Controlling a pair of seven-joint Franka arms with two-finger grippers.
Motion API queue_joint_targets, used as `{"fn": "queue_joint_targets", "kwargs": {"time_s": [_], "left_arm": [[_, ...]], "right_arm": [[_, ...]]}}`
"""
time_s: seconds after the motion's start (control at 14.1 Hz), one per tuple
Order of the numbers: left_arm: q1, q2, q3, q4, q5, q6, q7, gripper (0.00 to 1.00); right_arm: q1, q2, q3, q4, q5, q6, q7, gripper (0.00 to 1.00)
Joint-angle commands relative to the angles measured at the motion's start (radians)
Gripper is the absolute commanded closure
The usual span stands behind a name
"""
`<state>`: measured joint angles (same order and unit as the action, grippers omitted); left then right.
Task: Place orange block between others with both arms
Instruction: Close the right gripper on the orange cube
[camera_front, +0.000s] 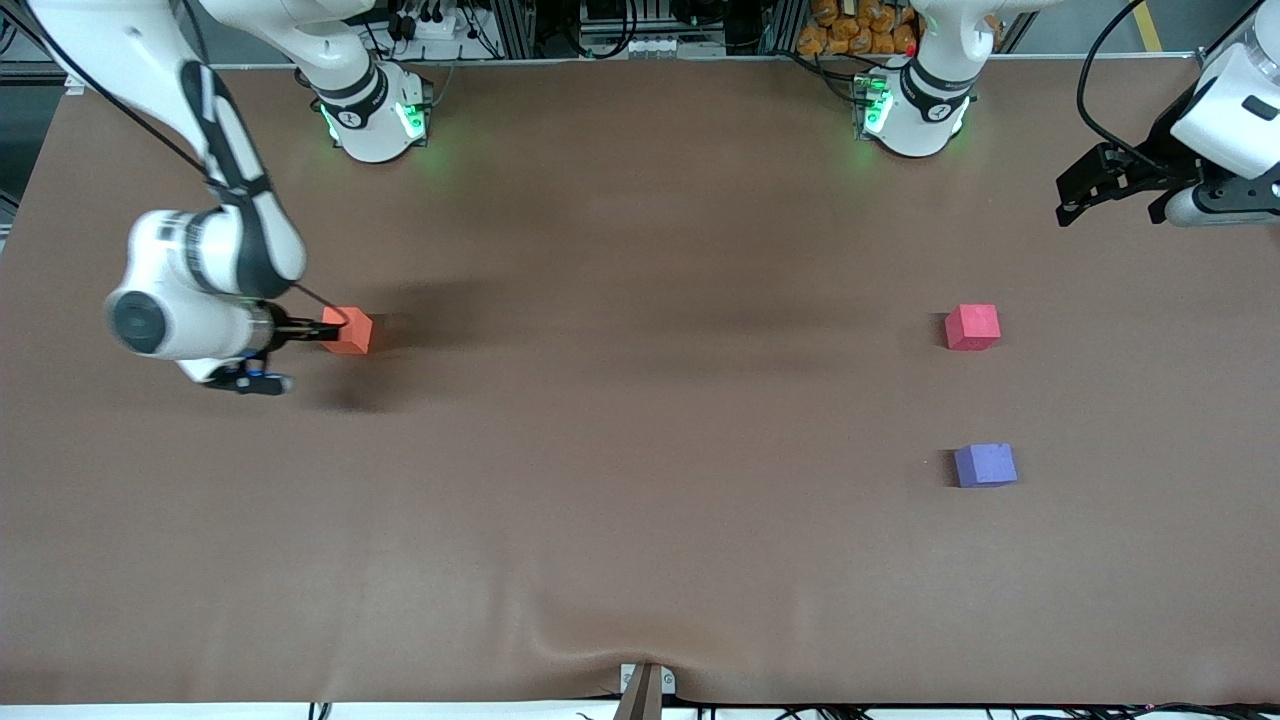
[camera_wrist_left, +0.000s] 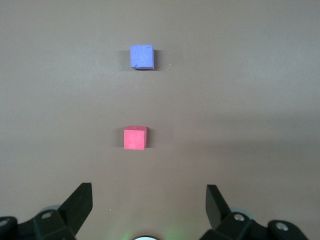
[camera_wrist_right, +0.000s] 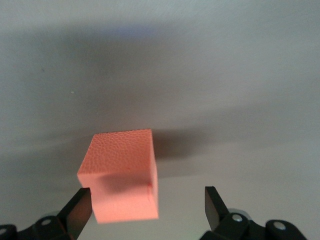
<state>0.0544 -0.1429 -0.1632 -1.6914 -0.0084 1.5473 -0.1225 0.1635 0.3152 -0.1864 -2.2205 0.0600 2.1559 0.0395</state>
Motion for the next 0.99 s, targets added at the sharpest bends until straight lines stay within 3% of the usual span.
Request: {"fn": "queue_joint_targets", "kwargs": {"time_s": [0.0, 0.92], "left_arm": [[0.007, 0.000, -0.004, -0.002, -0.022, -0.004, 0.020, 0.00], [0.007, -0.001, -0.004, -0.016, -0.022, -0.004, 0.021, 0.00]], "right_arm": [[0.017, 0.010, -0.004, -0.008, 0.052, 0.056, -0.035, 0.00], [0.019, 0.015, -0.004, 0.013, 0.078, -0.011, -0.035, 0.00]]}}
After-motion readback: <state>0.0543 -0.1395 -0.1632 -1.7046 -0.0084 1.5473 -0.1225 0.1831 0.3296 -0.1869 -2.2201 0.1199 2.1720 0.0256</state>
